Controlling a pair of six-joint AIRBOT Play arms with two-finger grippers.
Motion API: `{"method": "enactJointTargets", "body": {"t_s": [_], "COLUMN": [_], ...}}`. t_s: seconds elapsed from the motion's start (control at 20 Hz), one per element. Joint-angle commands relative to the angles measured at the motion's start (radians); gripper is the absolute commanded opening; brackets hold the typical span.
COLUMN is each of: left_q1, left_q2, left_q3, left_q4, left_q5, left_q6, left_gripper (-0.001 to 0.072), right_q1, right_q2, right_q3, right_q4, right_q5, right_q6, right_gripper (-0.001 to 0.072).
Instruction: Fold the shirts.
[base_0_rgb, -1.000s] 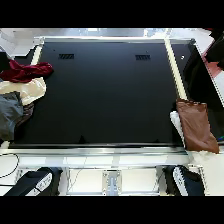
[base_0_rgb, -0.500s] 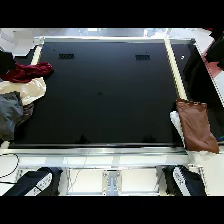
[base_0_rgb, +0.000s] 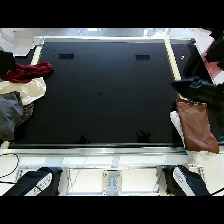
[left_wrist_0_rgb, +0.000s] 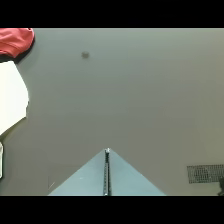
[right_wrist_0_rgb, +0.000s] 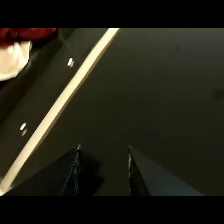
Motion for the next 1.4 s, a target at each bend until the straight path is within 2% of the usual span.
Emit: {"method": "enactJointTargets", "body": {"t_s": [0.0, 0.15, 0.3, 0.4, 0.45, 0.55, 0.65, 0.75, 0.85, 0.95, 1.05, 1.1, 1.15, 1.25, 1.3, 1.35], "left_q1": [0.0, 0.0, 0.0, 0.0, 0.0, 0.0, 0.0, 0.0, 0.0, 0.0, 0.0, 0.0, 0.0, 0.0, 0.0, 0.0], "left_q2": [0.0, 0.0, 0.0, 0.0, 0.0, 0.0, 0.0, 0.0, 0.0, 0.0, 0.0, 0.0, 0.0, 0.0, 0.0, 0.0], "left_q3": [0.0, 0.0, 0.0, 0.0, 0.0, 0.0, 0.0, 0.0, 0.0, 0.0, 0.0, 0.0, 0.0, 0.0, 0.0, 0.0], "left_q4": [-0.003, -0.005, -0.005, -0.005, -0.005, -0.005, -0.005, -0.005, -0.005, -0.005, -0.005, -0.005, -0.005, -0.004, -0.004, -0.004], "left_q5": [0.001, 0.0, 0.001, 0.001, 0.001, 0.001, 0.001, 0.001, 0.001, 0.001, 0.001, 0.001, 0.001, 0.001, 0.001, 0.001], "left_q6": [0.0, 0.0, 0.0, 0.0, 0.0, 0.0, 0.0, 0.0, 0.0, 0.0, 0.0, 0.0, 0.0, 0.0, 0.0, 0.0], "left_gripper": [0.0008, 0.0008, 0.0008, 0.0009, 0.0008, 0.0009, 0.0009, 0.0009, 0.0008, 0.0009, 0.0009, 0.0009, 0.0009, 0.0009, 0.0009, 0.0008], "right_q1": [0.069, 0.252, 0.382, 0.382, 0.382, 0.382, 0.382, 0.382, 0.382, 0.382, 0.382, 0.382, 0.382, 0.383, 0.383, 0.383], "right_q2": [-0.012, -0.013, -0.02, -0.024, -0.023, -0.023, -0.023, -0.023, -0.023, -0.023, -0.022, -0.022, -0.023, -0.048, -0.071, -0.099], "right_q3": [-0.061, -0.157, -0.228, -0.227, -0.225, -0.207, -0.124, 0.029, 0.22, 0.379, 0.492, 0.518, 0.521, 0.52, 0.52, 0.52], "right_q4": [-0.19, -0.587, -1.117, -1.395, -1.563, -1.897, -2.078, -2.124, -2.108, -2.047, -1.914, -1.834, -1.757, -1.543, -1.431, -1.312], "right_q5": [0.16, 0.211, 0.23, 0.244, 0.25, 0.251, 0.229, 0.143, 0.006, -0.138, -0.266, -0.325, -0.382, -0.432, -0.421, -0.398], "right_q6": [0.156, 0.32, 0.501, 0.568, 0.601, 0.7, 0.726, 0.761, 0.864, 1.062, 1.387, 1.486, 1.519, 1.518, 1.49, 1.412], "right_gripper": [0.0332, 0.0332, 0.0332, 0.0308, 0.0263, 0.0266, 0.0266, 0.0266, 0.0266, 0.0266, 0.0278, 0.0277, 0.0277, 0.0276, 0.0277, 0.0276]}}
